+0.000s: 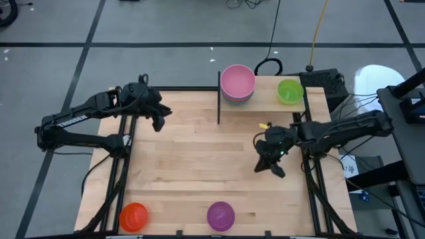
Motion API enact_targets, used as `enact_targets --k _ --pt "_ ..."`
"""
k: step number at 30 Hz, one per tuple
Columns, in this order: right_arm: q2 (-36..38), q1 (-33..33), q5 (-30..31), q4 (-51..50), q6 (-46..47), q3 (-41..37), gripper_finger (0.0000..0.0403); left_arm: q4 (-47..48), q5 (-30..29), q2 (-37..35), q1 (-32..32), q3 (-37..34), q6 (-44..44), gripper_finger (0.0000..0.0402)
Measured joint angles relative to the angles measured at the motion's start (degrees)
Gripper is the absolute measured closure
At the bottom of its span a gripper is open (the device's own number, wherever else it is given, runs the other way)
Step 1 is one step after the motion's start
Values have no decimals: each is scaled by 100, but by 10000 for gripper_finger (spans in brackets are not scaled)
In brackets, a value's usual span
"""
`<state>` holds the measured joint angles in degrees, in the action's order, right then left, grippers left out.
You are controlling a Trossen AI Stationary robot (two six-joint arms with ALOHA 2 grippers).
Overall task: Place and stack bowls onto a shelf
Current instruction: Stack the purple bowl on top of the green bowl on the shelf
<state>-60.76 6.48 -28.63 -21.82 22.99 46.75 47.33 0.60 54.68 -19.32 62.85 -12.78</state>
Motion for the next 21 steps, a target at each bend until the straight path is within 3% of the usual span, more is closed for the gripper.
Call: enact_targets --k 9,14,21 --pt "-601 355 1 2770 1303 -660 343 134 1 0 234 0 392 321" --pt "-1162 551 185 3546 1131 -676 314 178 2 0 388 0 650 321" --pt "-1851 894 876 4061 902 -679 320 449 4 0 534 0 771 321"
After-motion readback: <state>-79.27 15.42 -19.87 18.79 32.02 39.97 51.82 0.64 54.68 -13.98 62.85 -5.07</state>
